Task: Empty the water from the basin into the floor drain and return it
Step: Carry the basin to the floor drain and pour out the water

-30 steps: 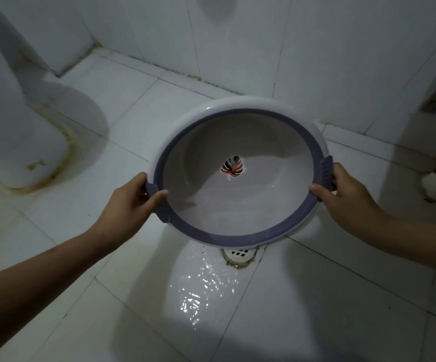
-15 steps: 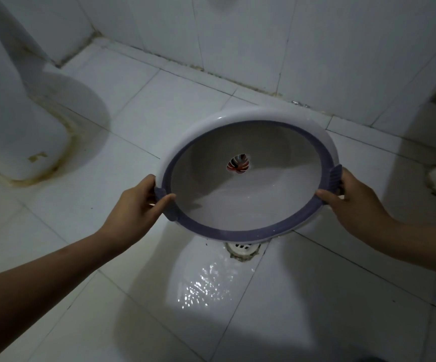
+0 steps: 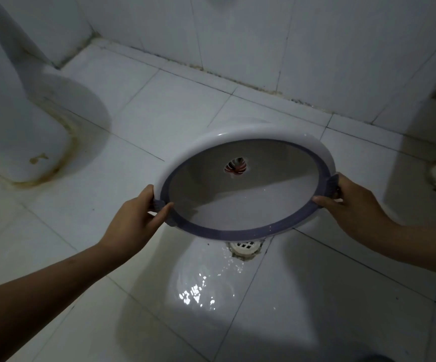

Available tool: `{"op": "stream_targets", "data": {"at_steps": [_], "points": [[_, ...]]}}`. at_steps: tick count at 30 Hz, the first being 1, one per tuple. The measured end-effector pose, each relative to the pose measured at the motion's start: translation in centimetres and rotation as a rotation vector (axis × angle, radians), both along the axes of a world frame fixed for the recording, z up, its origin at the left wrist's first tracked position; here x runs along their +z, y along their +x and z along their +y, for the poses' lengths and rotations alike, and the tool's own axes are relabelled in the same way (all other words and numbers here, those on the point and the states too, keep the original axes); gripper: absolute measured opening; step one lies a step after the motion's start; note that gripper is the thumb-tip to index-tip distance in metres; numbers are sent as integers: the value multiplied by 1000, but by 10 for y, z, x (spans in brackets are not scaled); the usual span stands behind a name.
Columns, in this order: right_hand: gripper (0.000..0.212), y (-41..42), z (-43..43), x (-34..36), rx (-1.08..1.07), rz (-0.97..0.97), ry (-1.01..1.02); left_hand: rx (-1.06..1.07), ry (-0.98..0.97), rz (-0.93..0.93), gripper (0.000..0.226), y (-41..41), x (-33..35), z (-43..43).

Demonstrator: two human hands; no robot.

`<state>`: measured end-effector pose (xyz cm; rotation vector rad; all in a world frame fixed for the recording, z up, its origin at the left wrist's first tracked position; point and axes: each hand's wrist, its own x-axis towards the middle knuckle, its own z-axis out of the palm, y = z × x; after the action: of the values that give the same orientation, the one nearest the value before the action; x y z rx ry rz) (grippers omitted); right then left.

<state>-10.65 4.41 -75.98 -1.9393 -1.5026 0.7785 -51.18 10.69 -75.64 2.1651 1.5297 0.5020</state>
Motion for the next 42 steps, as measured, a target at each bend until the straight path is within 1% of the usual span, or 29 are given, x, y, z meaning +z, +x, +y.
{"op": "stream_targets", "data": {"at_steps": [5, 9, 11, 14, 19, 22, 25, 29, 32, 36, 40, 42], "points": [[19, 1, -1, 0, 12, -1, -3, -8, 10, 32, 36, 2, 5, 2], [13, 2, 0, 3, 11, 0, -3, -11, 36, 64, 38, 2, 7, 3], [17, 3, -1, 4, 6, -3, -1, -17, 50, 75, 40, 1, 7, 2], [16, 4, -1, 2, 3, -4, -6, -29, 54, 74, 44, 1, 6, 2], [19, 7, -6, -1, 3, -25, -11, -67, 70, 85, 43, -1, 9, -2], [21, 9, -11, 0, 6, 1, -16, -163, 110, 105, 50, -4, 12, -3], [24, 9, -16, 2, 14, 21, -2, -300, 177, 105, 49, -9, 19, 1], [23, 9, -23, 2, 39, 29, 37, -448, 250, 114, 42, -14, 26, 10], [27, 8, -26, 2, 62, 34, 68, -566, 306, 106, 36, -15, 30, 18], [24, 7, -29, 5, 92, 27, 90, -771, 335, 169, 33, -12, 37, 29], [27, 6, -34, 5, 106, 35, 112, -827, 338, 189, 31, -8, 40, 32], [29, 4, -39, 3, 103, 56, 131, -833, 343, 195, 35, -8, 40, 31]]}}
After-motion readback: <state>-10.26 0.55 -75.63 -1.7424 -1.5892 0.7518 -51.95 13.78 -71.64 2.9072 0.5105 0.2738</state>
